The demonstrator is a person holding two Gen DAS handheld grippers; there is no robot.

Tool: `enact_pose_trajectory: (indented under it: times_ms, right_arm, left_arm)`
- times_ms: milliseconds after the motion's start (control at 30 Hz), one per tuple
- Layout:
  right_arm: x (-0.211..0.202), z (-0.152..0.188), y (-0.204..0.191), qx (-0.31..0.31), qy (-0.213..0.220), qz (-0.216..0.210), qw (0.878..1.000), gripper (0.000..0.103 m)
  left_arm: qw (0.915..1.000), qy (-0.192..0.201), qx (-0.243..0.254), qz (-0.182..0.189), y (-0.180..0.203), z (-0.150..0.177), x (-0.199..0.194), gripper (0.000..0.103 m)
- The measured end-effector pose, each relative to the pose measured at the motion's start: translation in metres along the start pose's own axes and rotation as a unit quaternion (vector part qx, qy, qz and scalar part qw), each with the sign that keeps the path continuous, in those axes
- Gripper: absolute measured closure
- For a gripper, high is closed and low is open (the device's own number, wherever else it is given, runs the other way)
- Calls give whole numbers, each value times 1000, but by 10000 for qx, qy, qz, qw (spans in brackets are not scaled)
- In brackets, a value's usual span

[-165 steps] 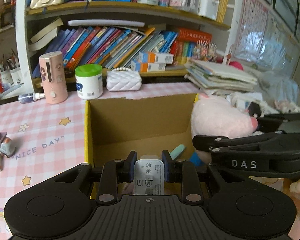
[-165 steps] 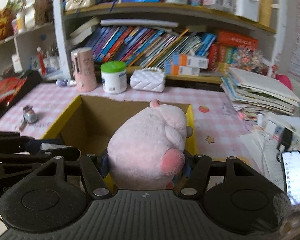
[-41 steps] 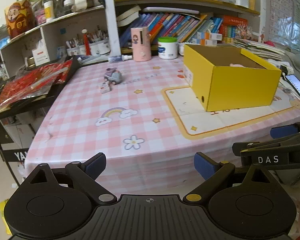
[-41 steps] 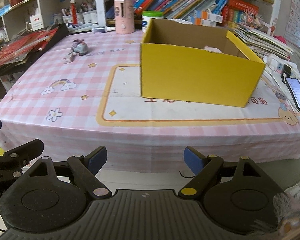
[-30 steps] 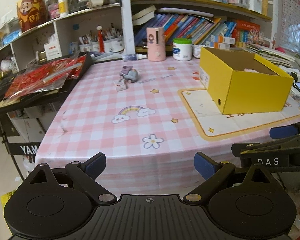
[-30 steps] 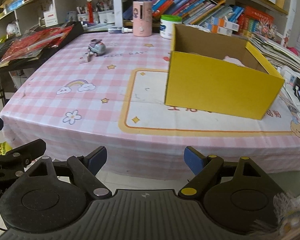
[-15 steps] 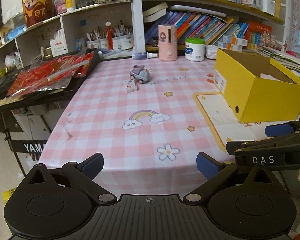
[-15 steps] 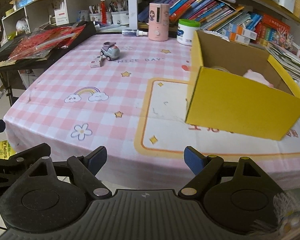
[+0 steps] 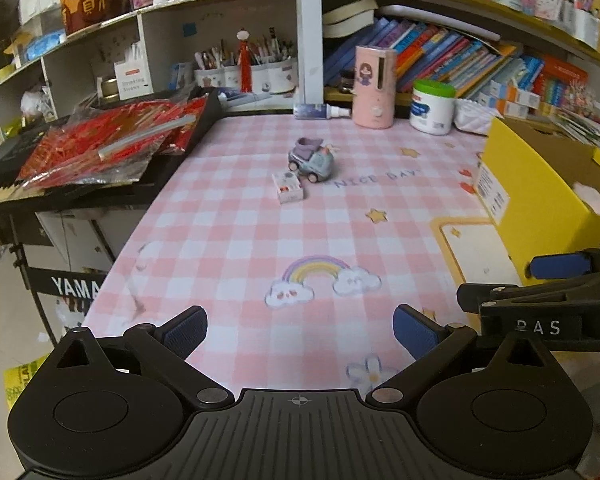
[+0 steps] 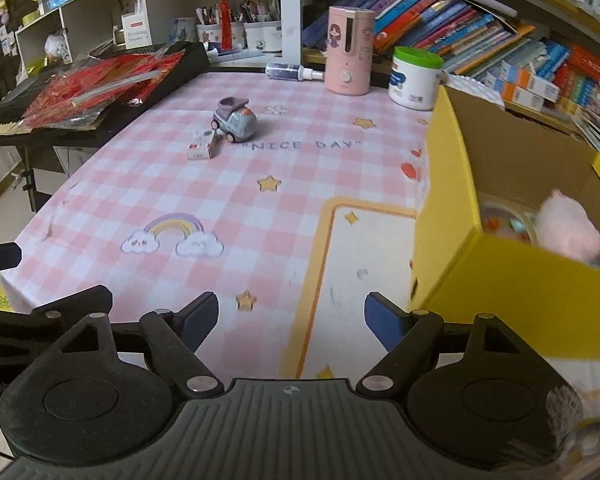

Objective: Organize objects
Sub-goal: 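Move both open grippers toward the toy car and white medicine box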

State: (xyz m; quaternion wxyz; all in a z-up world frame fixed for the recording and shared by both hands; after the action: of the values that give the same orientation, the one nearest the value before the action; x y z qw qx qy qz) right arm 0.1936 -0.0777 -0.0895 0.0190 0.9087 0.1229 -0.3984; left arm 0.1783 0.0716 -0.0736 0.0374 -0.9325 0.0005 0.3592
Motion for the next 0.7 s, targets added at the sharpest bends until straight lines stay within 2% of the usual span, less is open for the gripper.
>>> enact_pose_trajectory:
  times_ms: [200,567,700]
  right_arm:
    - [16,-28,5,3,102,-177,9998,31]
    - [46,-85,19,174,259,-322,9990,31]
    - [59,-107,26,248,315,-340,9986,31]
  left_arm:
    - [9999,4,-78,-114,-2,-23,17,2]
    - [9995,121,42,-287,1,-64,49,3]
    - [9996,162,35,-224,3,-78,64,3]
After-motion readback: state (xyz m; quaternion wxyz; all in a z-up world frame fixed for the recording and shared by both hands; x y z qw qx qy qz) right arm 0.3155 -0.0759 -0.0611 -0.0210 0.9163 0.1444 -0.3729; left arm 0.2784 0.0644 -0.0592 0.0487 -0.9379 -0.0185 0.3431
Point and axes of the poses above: each gripper's, at about its wrist camera, not at the fingertips, and x roughly the way its jaws point, y to its right, z to its underside, the point moved 9 cm from there along x, roughly the way its jaws point, and after that the axes turned 3 degrees about -z, right-handed, at the moved point
